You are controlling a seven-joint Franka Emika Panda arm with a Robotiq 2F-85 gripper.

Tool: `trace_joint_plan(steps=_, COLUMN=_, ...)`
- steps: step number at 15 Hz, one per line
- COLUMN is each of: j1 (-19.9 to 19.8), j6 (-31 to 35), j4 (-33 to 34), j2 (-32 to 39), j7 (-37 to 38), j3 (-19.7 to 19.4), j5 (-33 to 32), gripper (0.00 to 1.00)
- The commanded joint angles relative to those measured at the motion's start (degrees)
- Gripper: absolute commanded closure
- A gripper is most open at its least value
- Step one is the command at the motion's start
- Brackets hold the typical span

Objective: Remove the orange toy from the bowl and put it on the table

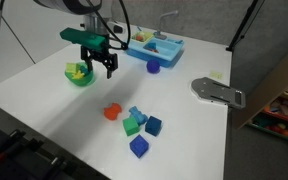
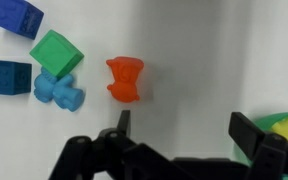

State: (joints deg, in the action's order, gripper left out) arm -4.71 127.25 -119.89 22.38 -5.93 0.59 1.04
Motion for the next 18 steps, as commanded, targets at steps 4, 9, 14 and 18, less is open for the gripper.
trace_joint_plan(steps=4, j1=3.9, j6=-8.5, j4=-2.6, j2=-11.1, j7=9.2, j3=-0.4, j5=0.1, gripper=0.00)
trace_joint_plan(steps=9, j1=6.0, j6=-14.0, j4=-3.6, j2=-19.2, j7=13.1, j3=0.3, j5=-0.2, gripper=0.00)
trace_joint_plan(steps=14, j1=7.3, j6=-18.4, j4=-4.1, j2=-26.3, j7=17.5, j3=1.5, j5=-0.8, gripper=0.00)
trace_joint_plan(steps=18, j1=7.4, j6=-20.1, j4=-4.2, j2=-30.3, j7=20.4, j3=2.6, j5=-0.9, gripper=0.00)
